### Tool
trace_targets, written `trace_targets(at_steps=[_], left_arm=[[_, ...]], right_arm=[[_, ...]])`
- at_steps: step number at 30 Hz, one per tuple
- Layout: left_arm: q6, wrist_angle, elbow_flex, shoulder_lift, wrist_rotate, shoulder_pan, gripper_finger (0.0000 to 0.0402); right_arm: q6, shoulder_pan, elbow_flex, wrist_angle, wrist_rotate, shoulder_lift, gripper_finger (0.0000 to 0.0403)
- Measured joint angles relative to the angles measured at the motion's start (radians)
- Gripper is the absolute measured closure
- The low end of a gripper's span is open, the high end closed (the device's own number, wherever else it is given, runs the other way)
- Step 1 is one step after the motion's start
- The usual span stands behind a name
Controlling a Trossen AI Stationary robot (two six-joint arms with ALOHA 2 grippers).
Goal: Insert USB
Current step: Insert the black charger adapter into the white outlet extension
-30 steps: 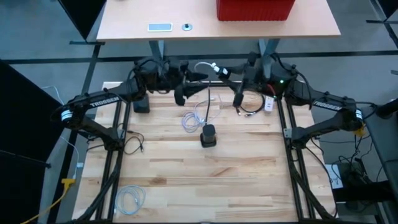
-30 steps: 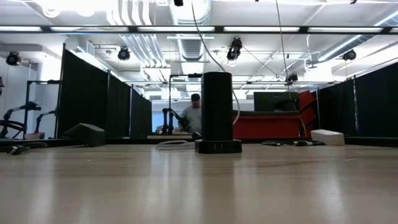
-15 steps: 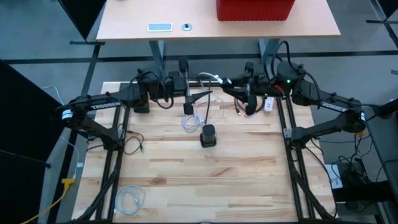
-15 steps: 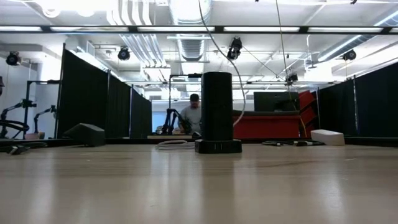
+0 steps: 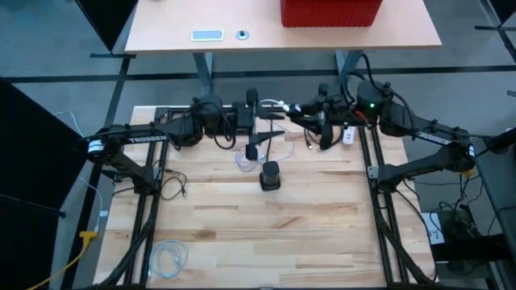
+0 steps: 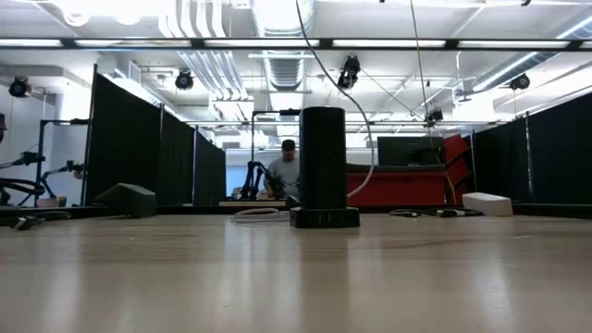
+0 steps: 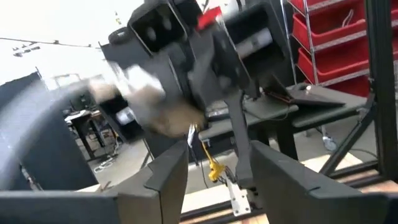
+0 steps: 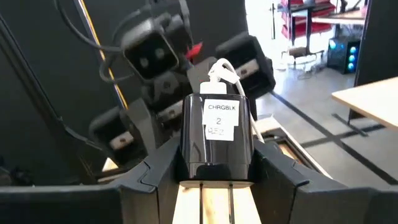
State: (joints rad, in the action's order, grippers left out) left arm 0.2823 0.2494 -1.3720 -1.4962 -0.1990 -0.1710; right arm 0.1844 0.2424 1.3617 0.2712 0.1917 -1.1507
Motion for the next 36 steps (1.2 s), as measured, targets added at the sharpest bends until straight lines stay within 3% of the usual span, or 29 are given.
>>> trace_targets(at_steps=[13, 36], left_arm=[[-0.011, 0.02, 0.0, -0.006, 0.001, 0.003, 0.0266], [-0.022, 0.064, 0.0, -0.035, 0.0, 0.007, 0.0262]], right_arm=[[-0.002, -0.004, 0.0, -0.002, -0.001, -0.035, 0.0258], [-0.001, -0.01, 0.0, 0.061, -0.002, -0.052, 0.0258]])
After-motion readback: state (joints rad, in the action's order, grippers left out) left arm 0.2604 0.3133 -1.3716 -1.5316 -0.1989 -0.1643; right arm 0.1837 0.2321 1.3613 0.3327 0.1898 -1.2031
